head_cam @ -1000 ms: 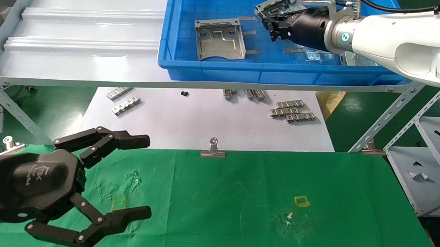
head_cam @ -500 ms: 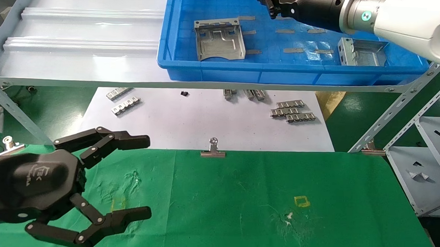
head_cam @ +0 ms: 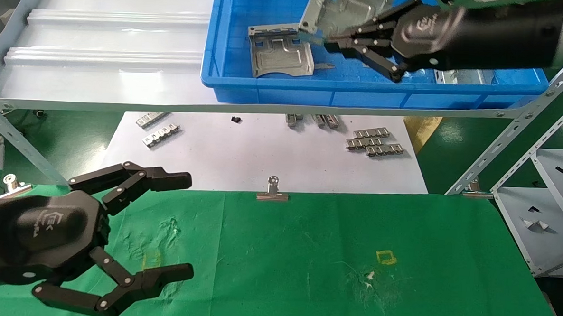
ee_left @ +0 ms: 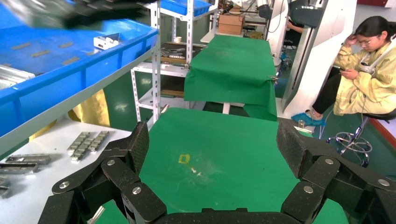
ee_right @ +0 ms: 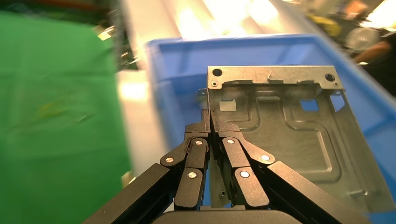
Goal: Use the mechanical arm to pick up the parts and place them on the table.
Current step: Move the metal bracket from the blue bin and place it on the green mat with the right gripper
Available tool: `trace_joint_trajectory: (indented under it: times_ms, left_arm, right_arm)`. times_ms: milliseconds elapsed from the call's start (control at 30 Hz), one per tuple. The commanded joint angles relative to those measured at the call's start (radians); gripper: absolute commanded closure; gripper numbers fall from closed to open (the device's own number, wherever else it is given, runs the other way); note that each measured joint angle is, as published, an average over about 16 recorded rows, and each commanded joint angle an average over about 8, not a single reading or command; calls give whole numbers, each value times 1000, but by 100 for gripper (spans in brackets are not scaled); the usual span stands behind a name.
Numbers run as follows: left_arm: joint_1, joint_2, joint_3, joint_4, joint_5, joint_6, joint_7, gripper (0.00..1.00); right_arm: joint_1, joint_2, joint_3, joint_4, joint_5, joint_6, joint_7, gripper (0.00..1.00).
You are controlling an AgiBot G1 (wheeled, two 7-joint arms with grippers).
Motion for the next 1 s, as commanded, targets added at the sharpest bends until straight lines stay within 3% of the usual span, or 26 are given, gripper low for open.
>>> trace_joint_trajectory:
  times_ms: [33,200,433,567,733,1000]
  left_arm:
    - [0,0,0,0,0,0,0,0]
    - [0,0,0,0,0,0,0,0]
    - [0,0,0,0,0,0,0,0]
    - [0,0,0,0,0,0,0,0]
    - [0,0,0,0,0,0,0,0]
    - [0,0,0,0,0,0,0,0]
  right_arm:
    - [9,39,-5,27,-6,-94,-24,100]
    - [-15,113,-64,146,33,-158,-27,100]
    - [-97,275,-257,462,179,-160,-12,100]
    - [-136,342,-361,561,248,-151,-4,100]
    - [-183,336,-462,534,245,-135,-44,100]
    - [-227,215,-555,314,138,-92,-174,100]
